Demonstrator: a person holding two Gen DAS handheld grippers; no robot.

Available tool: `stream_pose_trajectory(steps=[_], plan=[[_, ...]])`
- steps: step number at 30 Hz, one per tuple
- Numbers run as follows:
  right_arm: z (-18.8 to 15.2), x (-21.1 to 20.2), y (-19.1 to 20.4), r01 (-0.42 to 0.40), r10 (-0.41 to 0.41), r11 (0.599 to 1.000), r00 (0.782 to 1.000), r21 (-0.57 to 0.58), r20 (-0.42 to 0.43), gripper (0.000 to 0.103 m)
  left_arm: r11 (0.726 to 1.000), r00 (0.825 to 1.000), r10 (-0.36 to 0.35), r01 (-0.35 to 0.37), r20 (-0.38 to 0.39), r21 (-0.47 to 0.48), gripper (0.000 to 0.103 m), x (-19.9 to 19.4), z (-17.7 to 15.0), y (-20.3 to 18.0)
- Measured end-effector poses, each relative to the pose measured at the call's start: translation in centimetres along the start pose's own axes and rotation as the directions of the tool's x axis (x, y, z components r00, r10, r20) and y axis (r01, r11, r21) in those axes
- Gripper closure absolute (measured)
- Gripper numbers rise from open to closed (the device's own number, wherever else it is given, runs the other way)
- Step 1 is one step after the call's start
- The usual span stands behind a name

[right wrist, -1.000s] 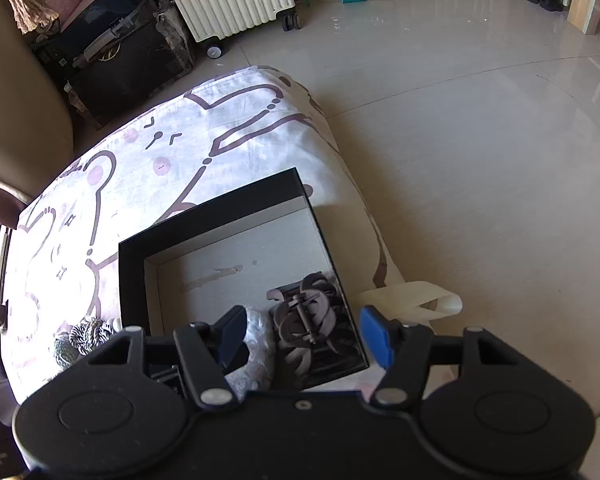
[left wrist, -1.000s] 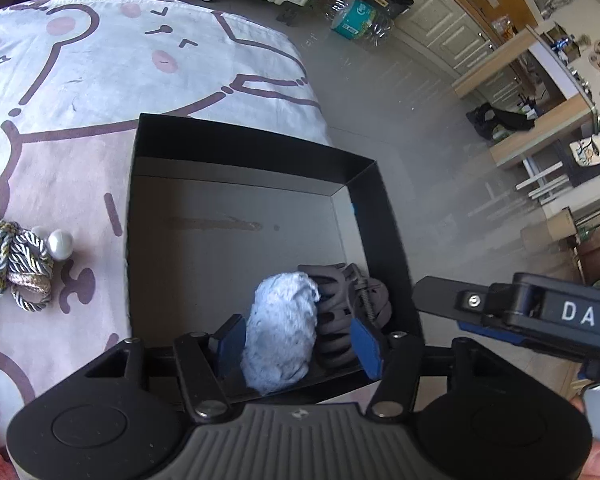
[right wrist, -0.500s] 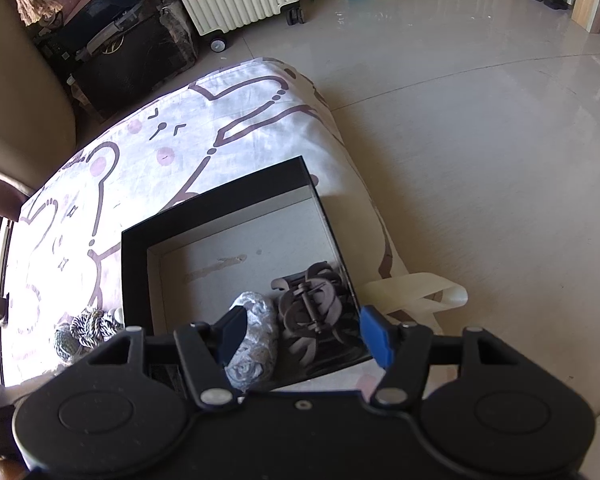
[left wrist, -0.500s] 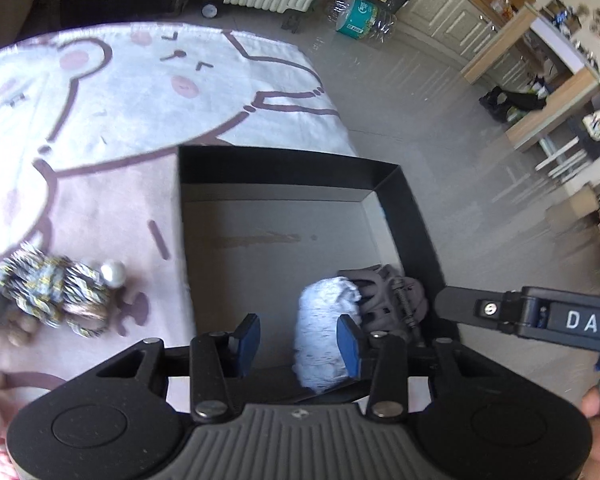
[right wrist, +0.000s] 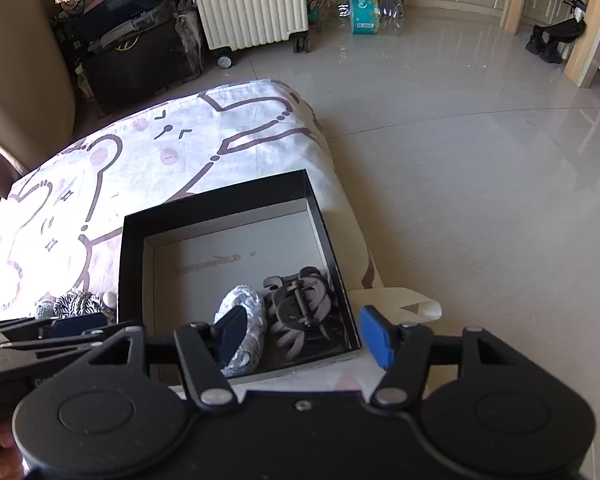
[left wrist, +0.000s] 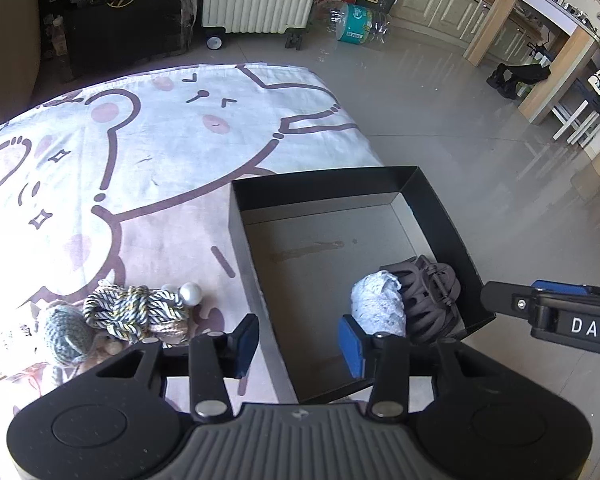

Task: Organize objects
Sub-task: 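Open the right gripper to drop the coiled toy while the left gripper releases the blue ball into the box, then withdraw both open tools from the box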

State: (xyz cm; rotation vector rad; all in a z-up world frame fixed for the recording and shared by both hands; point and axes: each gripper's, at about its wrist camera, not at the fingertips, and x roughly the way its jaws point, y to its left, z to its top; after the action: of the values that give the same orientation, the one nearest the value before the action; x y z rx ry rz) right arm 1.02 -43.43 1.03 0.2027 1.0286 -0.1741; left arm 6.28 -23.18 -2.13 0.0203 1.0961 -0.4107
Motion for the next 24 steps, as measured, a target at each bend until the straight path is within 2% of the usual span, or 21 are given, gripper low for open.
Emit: stream_pose_trajectory(steps=[2,10,13,24], plan=[[-0.3,-0.2,0.0,0.012,-0.012,1.0,1.0,-0.001,0.01,0.039,1.0,1.0,0.017,-0.017,0.006,0.008,0.049,-0.4,-0.1,0.2],[-1.7,-0.8,0.0,0.046,-0.046,0.999,0.998,0.006,0.038,0.036,0.997,0.997,0.061,-0.062,0.037,0.037,0.039,-1.8,-0.3,1.0],[-2.1,-1.0,0.1,0.064,-0.064,0.998,0.997,0.002,0.053,0.034,0.997,0.997,0.072,-0.074,0.04,0.039,0.031,-2.1,-0.3,1.2],[-3.7,-2.0,0.4,0.113,-0.116,0.993,0.986,0.03,0.118,0.015,0.993,0.993,0.098,-0.101,0.059,0.057,0.01,-2.7,-1.0,2.0]])
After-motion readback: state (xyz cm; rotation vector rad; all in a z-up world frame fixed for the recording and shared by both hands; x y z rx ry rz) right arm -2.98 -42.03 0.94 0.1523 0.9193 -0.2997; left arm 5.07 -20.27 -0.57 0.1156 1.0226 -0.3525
